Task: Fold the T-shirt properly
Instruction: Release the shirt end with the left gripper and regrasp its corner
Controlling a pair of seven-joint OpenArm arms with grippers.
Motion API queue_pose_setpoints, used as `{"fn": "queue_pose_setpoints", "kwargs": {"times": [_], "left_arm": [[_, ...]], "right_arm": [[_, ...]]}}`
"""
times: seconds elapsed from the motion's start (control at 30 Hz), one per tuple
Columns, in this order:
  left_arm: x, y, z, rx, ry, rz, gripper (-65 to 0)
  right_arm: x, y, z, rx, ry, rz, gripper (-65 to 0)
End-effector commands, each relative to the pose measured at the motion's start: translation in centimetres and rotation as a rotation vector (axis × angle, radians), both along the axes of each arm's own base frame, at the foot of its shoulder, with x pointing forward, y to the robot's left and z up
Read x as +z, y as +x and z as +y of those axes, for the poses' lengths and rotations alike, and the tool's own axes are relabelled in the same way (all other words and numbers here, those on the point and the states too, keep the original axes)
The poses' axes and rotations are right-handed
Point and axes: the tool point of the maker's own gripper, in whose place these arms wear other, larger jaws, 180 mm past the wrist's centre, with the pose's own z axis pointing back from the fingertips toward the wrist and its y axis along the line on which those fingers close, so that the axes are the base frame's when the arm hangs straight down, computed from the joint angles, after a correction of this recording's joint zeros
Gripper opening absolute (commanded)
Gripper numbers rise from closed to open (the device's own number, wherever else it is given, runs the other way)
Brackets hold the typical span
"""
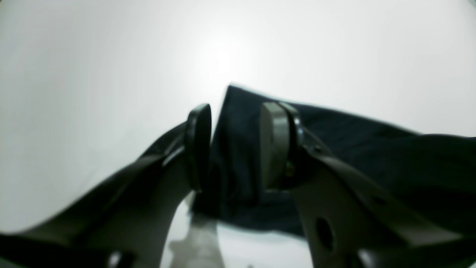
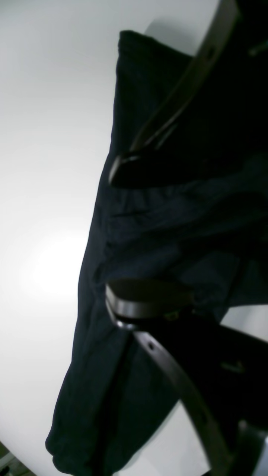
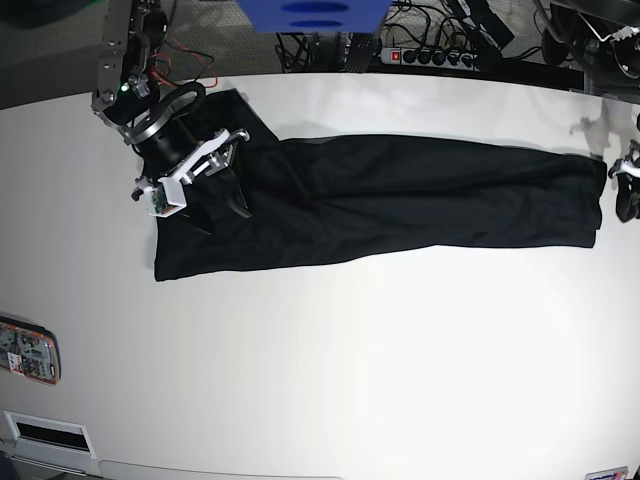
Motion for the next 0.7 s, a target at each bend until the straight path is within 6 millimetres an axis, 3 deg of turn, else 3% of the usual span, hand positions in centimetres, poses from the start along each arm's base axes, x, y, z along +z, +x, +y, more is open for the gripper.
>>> {"fn": "queue_pose_setpoints", "kwargs": {"times": [0.0, 0.17, 0.23, 0.4, 0.67], "left_arm": [[1.3, 0.3, 0.7, -0.001, 0.022, -0.031, -43.6], [0.4, 0.0, 1.0, 0.01, 0.004, -0.009, -43.6], [-0.2, -0.2, 2.6, 0.024, 0.001, 0.029, -43.6], [-4.0, 0.1, 5.2, 0.073, -0.103, 0.134, -43.6], [-5.7, 0.2, 4.6, 0.063, -0.148, 0.198, -43.6]], "right_arm": [[1.5, 0.3, 0.2, 0.004, 0.025, -0.051, -28.1], [1.5, 0.3, 0.2, 0.004, 0.027, -0.051, -28.1], [1.5, 0.3, 0.2, 0.004, 0.027, -0.051, -28.1], [1.5, 0.3, 0.2, 0.004, 0.028, -0.051, -28.1], [1.2, -0.1, 0.2, 0.003, 0.028, -0.04, -28.1]]}}
